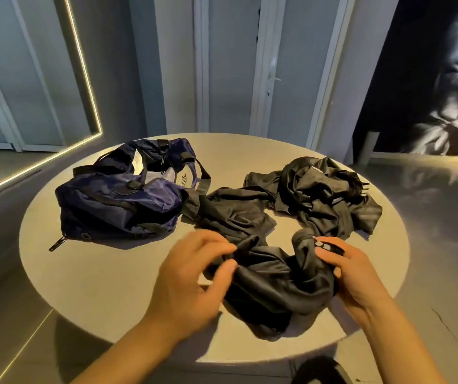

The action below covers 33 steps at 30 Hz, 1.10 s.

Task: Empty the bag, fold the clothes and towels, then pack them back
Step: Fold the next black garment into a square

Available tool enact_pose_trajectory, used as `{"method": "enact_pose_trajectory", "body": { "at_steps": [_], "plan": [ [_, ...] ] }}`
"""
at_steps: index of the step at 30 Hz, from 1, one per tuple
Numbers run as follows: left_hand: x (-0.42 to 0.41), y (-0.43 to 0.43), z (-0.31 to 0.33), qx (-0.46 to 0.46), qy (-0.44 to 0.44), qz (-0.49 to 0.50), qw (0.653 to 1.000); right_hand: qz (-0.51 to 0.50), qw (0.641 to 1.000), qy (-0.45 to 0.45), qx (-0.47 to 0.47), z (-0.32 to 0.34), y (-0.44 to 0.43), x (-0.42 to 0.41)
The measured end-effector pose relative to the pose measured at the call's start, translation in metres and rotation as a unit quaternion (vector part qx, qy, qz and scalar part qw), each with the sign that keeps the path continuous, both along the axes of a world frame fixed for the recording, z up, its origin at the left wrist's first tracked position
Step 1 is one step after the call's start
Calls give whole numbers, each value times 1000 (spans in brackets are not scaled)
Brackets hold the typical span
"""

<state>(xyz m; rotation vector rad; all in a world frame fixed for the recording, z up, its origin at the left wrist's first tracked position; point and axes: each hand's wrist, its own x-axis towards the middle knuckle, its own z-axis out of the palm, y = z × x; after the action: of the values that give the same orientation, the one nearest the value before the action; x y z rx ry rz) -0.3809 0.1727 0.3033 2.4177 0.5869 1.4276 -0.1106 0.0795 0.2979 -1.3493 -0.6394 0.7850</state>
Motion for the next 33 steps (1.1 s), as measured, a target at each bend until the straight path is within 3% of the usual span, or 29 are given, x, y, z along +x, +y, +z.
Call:
{"method": "enact_pose_trajectory", "body": {
  "at_steps": [2, 5, 8, 10, 13, 16, 19, 23, 25, 27, 30, 33],
  "plan": [
    [3, 17, 1, -106, 22, 27, 994, -31, 999, 8, -10, -1, -7, 12],
    [12, 31, -14, -288, 128, -73, 946, -84, 996, 10, -32, -2, -10, 27],
    [20, 27, -36, -230, 232, -81, 942, -150, 986, 31, -60, -7, -5, 47],
    [21, 24, -40, -161, 238, -36, 957, -192, 978, 30, -75, -7, -2, 59],
    [16, 25, -38, -135, 224, -13, 965, -233, 967, 86, -57, -10, 4, 81],
    [10, 25, -31, -227, 139, -6, 964, -242, 944, 214, -60, -21, 15, 102],
    [0, 34, -12, -330, 17, -11, 944, -250, 937, 241, -39, -20, 25, 110],
    [-10, 46, 20, -355, -77, -42, 931, -247, 941, 232, 4, -1, 31, 106],
    [-11, 51, 32, -352, -77, -29, 932, -231, 959, 166, 5, 13, 30, 88],
    [-8, 54, 39, -345, -48, -25, 937, -221, 975, -18, -17, 26, 26, 60],
    [-2, 55, 42, -347, -52, -20, 936, -230, 929, -290, 14, 45, 8, -2],
    [7, 53, 45, -347, -66, -19, 935, -126, 917, -366, 94, 54, -1, -62]
  ]
}}
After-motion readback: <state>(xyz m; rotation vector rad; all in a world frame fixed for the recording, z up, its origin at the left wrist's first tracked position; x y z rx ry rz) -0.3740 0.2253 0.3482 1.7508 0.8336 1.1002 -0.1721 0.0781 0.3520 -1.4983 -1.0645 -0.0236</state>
